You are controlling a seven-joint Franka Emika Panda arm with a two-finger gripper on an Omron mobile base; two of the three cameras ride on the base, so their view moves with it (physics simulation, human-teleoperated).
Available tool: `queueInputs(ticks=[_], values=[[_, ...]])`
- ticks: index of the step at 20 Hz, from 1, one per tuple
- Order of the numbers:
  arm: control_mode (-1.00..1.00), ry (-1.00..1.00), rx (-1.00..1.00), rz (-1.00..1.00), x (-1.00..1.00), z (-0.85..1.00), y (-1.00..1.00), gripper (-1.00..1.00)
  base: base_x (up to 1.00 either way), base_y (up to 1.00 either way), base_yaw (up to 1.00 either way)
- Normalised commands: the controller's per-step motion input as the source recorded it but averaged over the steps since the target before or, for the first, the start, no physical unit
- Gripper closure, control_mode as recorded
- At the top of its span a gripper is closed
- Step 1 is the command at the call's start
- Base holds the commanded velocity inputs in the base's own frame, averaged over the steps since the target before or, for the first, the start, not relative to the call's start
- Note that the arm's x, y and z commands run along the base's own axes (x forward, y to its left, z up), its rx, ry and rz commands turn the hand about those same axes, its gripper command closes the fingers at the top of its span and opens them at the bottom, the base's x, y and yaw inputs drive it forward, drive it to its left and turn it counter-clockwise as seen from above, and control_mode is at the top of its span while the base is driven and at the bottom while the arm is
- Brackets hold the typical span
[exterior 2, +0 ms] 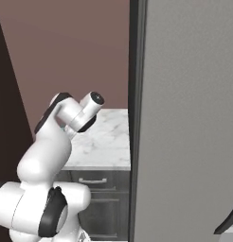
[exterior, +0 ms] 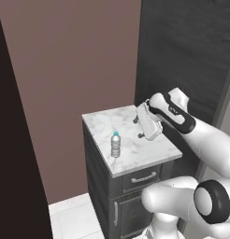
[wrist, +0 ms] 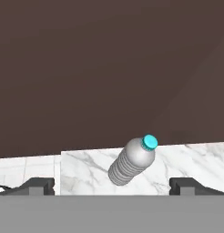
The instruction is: Take the bottled waters from the counter and place them in the freezer to freeze. Close the freezer door after placing the bottles.
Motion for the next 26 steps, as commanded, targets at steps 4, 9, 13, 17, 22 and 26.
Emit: queueInputs(ticks=[4,9,13,17,22,26], values=[[-1.00,-0.04,0.03,0.03,0.00,-0.18,0.00,-1.00,0.00,0.00,0.00],[-1.00,0.09,0.00,0.04,0.07,-0.10,0.00,-1.00,0.00,0.00,0.00],[-1.00,0.17,0.00,0.04,0.34,-0.13,0.00,-1.00,0.00,0.00,0.00],[-1.00,0.19,0.01,0.06,0.41,-0.21,0.00,-1.00,0.00,0.00,0.00],[-1.00,0.06,0.04,0.08,0.21,-0.20,-0.01,-1.00,0.00,0.00,0.00],[-1.00,-0.02,0.07,0.08,0.00,-0.20,-0.04,-1.00,0.00,0.00,0.00]])
